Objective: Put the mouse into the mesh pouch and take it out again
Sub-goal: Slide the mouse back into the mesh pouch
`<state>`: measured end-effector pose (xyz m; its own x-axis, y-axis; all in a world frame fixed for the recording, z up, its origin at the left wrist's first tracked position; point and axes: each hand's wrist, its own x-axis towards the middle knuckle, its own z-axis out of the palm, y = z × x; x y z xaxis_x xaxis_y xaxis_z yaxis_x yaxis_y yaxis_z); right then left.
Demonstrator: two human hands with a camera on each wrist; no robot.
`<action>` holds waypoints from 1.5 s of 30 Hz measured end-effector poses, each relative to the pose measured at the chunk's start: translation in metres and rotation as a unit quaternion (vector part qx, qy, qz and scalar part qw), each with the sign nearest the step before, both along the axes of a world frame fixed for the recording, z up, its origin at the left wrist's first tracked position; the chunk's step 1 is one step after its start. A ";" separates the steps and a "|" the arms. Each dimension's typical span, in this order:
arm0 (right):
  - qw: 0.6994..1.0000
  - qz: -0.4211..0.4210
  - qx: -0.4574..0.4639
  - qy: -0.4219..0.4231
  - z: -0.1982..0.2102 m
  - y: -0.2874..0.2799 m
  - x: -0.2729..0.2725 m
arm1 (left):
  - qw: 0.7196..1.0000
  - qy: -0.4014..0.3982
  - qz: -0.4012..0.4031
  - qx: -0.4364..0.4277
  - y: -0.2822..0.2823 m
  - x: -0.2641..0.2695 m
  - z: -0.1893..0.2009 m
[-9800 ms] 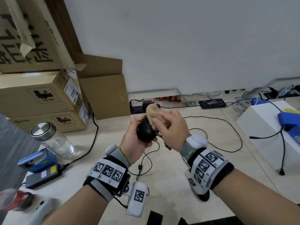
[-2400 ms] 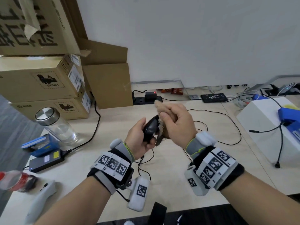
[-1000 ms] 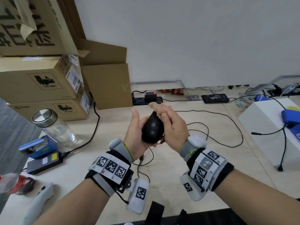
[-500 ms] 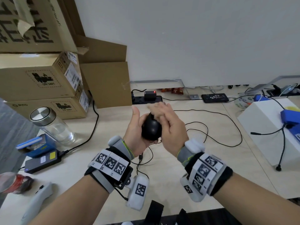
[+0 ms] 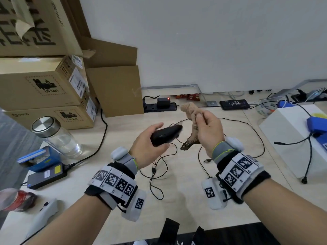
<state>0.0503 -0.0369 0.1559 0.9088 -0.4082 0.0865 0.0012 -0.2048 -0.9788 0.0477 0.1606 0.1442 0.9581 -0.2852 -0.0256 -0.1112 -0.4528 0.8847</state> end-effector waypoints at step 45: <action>0.985 0.087 -0.134 -0.073 -0.011 0.030 -0.017 | 0.990 -0.085 0.070 -0.092 -0.019 -0.003 0.002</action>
